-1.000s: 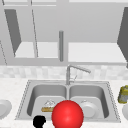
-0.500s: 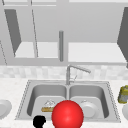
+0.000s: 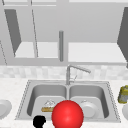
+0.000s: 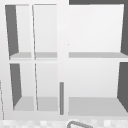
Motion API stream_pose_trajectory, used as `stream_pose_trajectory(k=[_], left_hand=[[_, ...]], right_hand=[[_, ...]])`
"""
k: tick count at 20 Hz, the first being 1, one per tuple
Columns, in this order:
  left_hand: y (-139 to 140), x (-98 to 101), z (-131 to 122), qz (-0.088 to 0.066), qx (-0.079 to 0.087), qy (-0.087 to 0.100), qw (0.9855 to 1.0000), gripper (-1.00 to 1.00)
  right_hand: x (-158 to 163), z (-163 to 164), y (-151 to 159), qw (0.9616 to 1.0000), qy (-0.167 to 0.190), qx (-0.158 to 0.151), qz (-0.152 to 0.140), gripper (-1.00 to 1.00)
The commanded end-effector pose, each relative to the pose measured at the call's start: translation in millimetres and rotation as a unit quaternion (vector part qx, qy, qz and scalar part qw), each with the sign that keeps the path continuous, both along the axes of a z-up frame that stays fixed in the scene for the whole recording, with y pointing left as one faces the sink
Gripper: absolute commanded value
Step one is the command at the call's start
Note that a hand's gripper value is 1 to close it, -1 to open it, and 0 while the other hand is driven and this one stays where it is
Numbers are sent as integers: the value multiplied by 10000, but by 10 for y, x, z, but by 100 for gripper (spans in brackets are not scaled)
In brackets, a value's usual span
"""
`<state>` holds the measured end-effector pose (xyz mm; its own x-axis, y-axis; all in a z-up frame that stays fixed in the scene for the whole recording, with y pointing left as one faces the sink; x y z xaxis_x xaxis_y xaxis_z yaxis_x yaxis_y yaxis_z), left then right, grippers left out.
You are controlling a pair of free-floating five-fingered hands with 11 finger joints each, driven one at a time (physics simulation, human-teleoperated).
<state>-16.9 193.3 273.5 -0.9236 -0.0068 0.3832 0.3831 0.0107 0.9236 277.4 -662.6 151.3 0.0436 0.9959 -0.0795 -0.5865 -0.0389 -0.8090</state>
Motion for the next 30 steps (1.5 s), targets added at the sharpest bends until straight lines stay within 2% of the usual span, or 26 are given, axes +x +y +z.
stream_pose_trajectory(k=[1, 7, 10, 18, 30], left_hand=[[0, 0, 0, 0, 0, 0, 10000, 0], [0, 0, 0, 0, 0, 0, 10000, 0], [0, 0, 0, 0, 0, 0, 10000, 0], [0, 0, 0, 0, 0, 0, 10000, 0], [0, 0, 0, 0, 0, 0, 10000, 0]], right_hand=[[-75, -57, -48, 9996, -261, 72, -119, -100], [-109, -181, -62, 9993, -228, -138, -258, -100], [-96, -242, -69, 9994, -135, -174, -276, -100], [-72, -381, -73, 9992, -175, -198, -286, -100], [31, -218, -101, 9995, -77, -191, -218, -100]])
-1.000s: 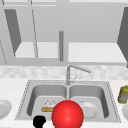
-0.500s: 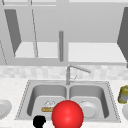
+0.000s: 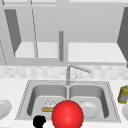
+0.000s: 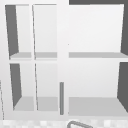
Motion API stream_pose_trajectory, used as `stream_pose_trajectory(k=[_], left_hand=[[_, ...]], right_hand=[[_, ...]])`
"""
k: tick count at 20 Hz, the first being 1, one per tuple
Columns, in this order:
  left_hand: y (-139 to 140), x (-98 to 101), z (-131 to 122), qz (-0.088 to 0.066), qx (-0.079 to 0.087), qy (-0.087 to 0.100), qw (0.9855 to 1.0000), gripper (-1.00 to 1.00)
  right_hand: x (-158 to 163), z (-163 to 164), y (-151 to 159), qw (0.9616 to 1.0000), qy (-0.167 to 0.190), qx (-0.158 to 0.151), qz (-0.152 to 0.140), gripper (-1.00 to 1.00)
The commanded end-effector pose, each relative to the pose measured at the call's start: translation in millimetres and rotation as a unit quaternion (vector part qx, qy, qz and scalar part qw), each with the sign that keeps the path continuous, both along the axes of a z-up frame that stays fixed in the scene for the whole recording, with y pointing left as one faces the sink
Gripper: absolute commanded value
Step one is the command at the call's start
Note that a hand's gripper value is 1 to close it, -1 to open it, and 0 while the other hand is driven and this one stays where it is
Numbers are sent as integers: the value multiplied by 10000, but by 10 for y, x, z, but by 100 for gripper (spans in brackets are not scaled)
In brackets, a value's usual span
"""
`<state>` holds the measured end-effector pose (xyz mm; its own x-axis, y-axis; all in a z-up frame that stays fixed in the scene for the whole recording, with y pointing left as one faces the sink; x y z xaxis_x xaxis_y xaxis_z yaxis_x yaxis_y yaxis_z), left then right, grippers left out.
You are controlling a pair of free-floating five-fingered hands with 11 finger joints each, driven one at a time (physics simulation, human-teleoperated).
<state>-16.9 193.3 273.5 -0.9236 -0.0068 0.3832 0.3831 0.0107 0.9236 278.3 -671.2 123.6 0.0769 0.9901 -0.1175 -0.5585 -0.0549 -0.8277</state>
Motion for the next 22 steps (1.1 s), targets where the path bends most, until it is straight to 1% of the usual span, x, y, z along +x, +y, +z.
stream_pose_trajectory(k=[1, 7, 10, 14, 18, 22], left_hand=[[0, 0, 0, 0, 0, 0, 10000, 0], [0, 0, 0, 0, 0, 0, 10000, 0], [0, 0, 0, 0, 0, 0, 10000, 0], [0, 0, 0, 0, 0, 0, 10000, 0], [0, 0, 0, 0, 0, 0, 10000, 0], [0, 0, 0, 0, 0, 0, 10000, 0]], right_hand=[[27, 70, -8, 9999, 114, 9, -79, -100], [81, 72, -8, 9999, 158, -17, -63, -100], [136, 72, 30, 9998, 108, -26, -144, -100], [131, 73, 58, 9998, 42, -60, -202, -100], [134, 76, 94, 9999, 44, -89, -129, -100], [136, 6, 103, 9999, 103, -106, -83, -100]])
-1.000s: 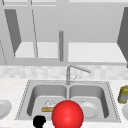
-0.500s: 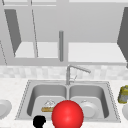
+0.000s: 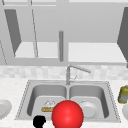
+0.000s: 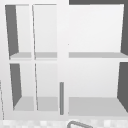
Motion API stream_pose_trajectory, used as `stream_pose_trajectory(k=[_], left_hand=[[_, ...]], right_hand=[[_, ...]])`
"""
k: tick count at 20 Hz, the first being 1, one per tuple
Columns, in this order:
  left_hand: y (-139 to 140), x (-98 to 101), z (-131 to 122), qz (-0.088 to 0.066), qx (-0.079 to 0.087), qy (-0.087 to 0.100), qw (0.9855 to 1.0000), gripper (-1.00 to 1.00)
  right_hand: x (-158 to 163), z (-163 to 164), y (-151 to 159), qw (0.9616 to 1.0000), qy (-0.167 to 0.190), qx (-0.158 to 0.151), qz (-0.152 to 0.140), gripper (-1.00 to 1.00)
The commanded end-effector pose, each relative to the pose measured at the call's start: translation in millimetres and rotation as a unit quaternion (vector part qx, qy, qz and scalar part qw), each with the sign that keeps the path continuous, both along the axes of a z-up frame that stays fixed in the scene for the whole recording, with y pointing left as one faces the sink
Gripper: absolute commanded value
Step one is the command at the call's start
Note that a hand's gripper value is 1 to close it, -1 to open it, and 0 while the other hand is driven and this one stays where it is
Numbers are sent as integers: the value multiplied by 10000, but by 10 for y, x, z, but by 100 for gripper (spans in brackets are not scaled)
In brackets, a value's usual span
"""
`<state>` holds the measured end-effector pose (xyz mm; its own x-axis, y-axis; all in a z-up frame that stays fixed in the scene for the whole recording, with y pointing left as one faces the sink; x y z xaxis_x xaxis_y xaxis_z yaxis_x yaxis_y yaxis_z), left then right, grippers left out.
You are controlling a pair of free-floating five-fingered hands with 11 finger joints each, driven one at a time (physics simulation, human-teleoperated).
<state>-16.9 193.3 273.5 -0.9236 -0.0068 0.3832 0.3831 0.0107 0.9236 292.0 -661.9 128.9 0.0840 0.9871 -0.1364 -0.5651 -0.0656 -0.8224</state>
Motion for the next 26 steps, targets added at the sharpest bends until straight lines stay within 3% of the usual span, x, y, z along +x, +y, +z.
stream_pose_trajectory(k=[1, 5, 6, 9, 13, 19, 26], left_hand=[[0, 0, 0, 0, 0, 0, 10000, 0], [0, 0, 0, 0, 0, 0, 10000, 0], [0, 0, 0, 0, 0, 0, 10000, 0], [0, 0, 0, 0, 0, 0, 10000, 0], [0, 0, 0, 0, 0, 0, 10000, 0], [0, 0, 0, 0, 0, 0, 10000, 0], [0, 0, 0, 0, 0, 0, 10000, 0]], right_hand=[[0, -91, 23, 9999, 84, -48, -34, -100], [107, -289, 90, 9997, 232, -123, -2, -100], [129, -335, 105, 9996, 248, -147, -6, 100], [196, -322, 103, 9992, 111, -372, 42, 100], [255, -283, 77, 9989, -308, -343, 25, 100], [264, -87, 56, 9945, -975, -370, -126, 100], [140, 312, 336, 9945, -975, -372, -69, 100]])
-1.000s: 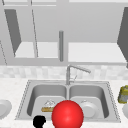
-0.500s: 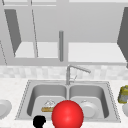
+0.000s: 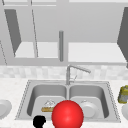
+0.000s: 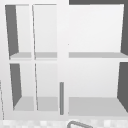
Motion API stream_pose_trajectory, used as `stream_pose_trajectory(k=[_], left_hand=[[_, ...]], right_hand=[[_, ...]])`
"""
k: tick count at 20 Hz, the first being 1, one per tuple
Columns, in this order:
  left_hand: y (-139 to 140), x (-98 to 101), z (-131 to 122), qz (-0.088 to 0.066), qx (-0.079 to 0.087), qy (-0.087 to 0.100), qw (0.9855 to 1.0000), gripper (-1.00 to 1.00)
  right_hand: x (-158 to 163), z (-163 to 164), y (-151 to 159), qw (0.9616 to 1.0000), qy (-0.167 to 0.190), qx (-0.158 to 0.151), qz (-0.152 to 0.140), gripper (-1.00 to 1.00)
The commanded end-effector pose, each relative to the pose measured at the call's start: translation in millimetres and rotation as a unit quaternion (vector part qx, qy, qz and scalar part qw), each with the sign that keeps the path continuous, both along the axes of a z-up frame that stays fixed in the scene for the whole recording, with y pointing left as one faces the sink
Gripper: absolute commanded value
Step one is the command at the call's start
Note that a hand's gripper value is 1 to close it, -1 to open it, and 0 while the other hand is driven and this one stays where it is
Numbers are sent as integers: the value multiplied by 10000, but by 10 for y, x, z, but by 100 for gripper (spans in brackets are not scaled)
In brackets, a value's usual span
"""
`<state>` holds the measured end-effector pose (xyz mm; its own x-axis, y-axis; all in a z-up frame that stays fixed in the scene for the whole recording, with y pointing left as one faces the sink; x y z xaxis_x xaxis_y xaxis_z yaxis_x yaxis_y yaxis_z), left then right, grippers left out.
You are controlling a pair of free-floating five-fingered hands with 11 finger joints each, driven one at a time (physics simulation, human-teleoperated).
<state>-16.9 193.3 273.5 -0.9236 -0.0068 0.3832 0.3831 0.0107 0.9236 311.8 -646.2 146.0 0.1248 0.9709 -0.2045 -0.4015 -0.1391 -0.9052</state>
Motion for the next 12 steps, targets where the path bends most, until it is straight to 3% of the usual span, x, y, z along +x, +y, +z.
stream_pose_trajectory(k=[1, 12], left_hand=[[0, 0, 0, 0, 0, 0, 10000, 0], [0, 0, 0, 0, 0, 0, 10000, 0]], right_hand=[[-94, 185, 243, 10000, -28, 31, -26, 100], [-231, 610, 1034, 9999, -30, -99, -83, 100]])
